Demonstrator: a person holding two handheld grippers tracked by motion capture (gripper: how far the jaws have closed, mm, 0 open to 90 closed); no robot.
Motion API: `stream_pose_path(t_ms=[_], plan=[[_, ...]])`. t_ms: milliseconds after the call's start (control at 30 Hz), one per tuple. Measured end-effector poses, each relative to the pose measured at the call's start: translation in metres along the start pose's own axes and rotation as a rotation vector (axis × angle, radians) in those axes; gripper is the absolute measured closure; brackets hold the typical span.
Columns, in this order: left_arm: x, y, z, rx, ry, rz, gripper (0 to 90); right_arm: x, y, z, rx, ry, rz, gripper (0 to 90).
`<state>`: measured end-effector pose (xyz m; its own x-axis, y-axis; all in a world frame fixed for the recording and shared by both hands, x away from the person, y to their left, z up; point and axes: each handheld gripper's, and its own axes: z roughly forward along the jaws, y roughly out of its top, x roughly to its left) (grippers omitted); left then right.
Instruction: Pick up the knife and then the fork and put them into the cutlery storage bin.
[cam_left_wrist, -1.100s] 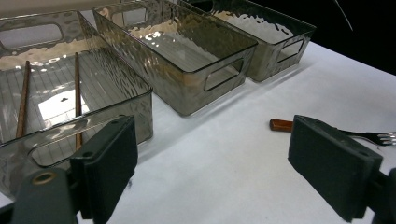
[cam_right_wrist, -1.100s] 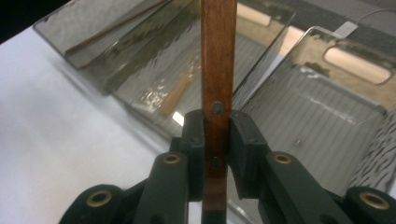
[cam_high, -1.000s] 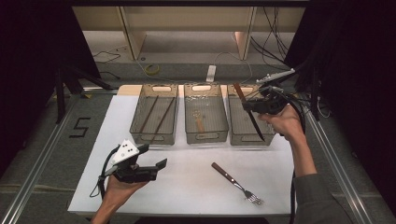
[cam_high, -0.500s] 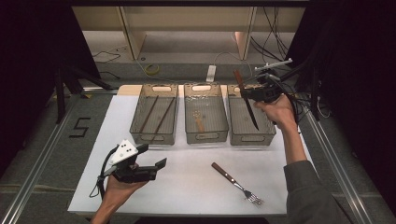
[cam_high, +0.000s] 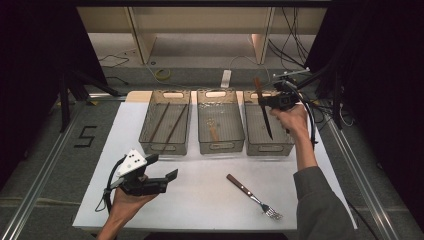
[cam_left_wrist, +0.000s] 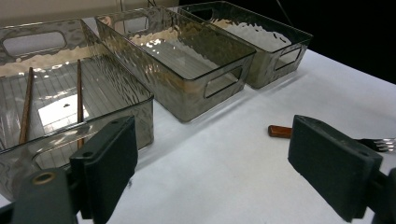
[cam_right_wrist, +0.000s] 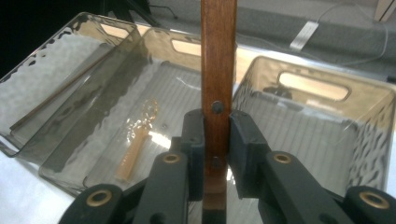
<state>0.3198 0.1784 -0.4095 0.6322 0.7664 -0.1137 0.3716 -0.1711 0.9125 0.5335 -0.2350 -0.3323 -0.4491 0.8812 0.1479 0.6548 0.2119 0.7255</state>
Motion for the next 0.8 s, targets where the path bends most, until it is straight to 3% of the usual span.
stream_pose_path(t_ms=[533,800], plan=[[0.000,0.000,0.000,0.006,-0.002,0.002,15.5,-0.013,-0.007,0.022,0.023,-0.055,0.062,77.8],[0.000,0.000,0.000,0.004,-0.001,0.002,15.4,-0.015,-0.021,0.037,0.057,-0.049,0.089,77.6]])
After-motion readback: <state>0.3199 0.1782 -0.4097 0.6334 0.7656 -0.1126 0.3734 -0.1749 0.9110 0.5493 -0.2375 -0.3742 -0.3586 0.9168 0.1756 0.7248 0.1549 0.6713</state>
